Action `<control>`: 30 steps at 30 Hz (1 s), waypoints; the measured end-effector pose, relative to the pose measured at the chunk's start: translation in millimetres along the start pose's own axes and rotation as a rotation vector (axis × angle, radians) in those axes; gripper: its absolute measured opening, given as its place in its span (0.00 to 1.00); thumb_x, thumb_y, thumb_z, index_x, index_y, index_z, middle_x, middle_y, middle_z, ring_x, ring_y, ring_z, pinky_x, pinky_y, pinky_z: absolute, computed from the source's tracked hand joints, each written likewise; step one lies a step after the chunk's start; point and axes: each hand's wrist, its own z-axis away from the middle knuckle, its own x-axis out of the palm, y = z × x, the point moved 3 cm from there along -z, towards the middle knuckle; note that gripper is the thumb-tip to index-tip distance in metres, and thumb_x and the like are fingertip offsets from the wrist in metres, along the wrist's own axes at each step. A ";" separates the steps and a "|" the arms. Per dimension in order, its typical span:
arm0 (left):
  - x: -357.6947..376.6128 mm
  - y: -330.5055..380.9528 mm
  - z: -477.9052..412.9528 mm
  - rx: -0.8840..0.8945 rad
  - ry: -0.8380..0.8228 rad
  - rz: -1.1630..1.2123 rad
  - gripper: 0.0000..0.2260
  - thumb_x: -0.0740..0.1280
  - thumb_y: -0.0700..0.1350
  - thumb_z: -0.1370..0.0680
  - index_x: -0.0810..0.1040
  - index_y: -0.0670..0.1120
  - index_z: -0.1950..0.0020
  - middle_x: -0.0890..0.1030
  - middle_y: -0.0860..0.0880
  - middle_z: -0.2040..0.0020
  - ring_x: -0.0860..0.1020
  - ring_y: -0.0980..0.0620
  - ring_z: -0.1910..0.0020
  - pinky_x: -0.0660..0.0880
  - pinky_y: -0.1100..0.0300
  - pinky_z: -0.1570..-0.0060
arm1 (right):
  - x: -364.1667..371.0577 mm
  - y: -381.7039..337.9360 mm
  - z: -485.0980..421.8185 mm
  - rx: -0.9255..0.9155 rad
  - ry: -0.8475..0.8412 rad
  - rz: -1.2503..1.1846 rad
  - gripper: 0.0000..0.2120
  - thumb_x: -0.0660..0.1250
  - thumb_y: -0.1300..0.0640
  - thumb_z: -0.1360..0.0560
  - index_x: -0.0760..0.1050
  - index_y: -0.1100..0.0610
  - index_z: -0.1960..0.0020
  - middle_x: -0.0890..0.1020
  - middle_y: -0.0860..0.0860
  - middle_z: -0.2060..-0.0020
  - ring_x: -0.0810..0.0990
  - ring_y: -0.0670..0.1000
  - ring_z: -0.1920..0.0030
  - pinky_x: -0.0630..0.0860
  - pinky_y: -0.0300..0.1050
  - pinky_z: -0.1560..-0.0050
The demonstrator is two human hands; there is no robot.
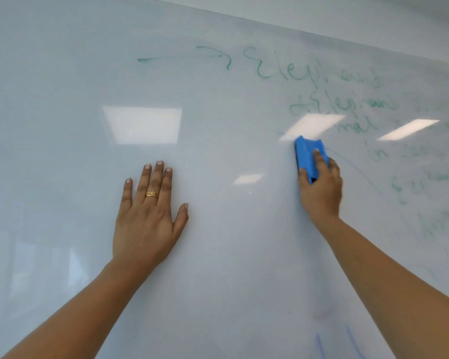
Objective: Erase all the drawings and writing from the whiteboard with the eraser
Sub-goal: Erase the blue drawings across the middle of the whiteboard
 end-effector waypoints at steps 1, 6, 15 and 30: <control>-0.1 -0.3 0.8 0.000 0.000 0.001 0.29 0.49 0.55 0.22 0.62 0.38 0.27 0.64 0.41 0.27 0.61 0.44 0.27 0.49 0.49 0.30 | -5.3 9.5 4.9 0.035 0.015 -0.008 0.24 0.60 0.54 0.22 0.60 0.52 0.27 0.62 0.56 0.29 0.66 0.60 0.35 0.66 0.51 0.38; -0.1 1.6 2.3 -0.006 -0.007 0.011 0.29 0.49 0.55 0.22 0.62 0.38 0.27 0.63 0.41 0.27 0.60 0.44 0.27 0.48 0.49 0.30 | -8.1 5.4 42.5 -0.015 0.039 -0.081 0.23 0.64 0.58 0.25 0.67 0.54 0.31 0.67 0.56 0.32 0.69 0.58 0.37 0.70 0.52 0.41; -1.0 5.3 19.3 -0.018 -0.027 0.033 0.29 0.49 0.55 0.22 0.60 0.39 0.26 0.62 0.42 0.26 0.60 0.44 0.27 0.47 0.50 0.30 | 13.0 -61.0 152.6 -0.422 -0.147 -0.178 0.20 0.60 0.51 0.29 0.69 0.49 0.37 0.73 0.55 0.38 0.75 0.56 0.47 0.74 0.48 0.47; -8.9 11.0 73.5 0.024 -0.080 0.026 0.29 0.49 0.54 0.21 0.58 0.39 0.25 0.59 0.42 0.25 0.57 0.44 0.26 0.45 0.50 0.28 | -29.1 39.1 143.3 -0.273 -0.056 -0.003 0.19 0.68 0.58 0.27 0.72 0.57 0.37 0.72 0.58 0.40 0.75 0.57 0.45 0.79 0.50 0.56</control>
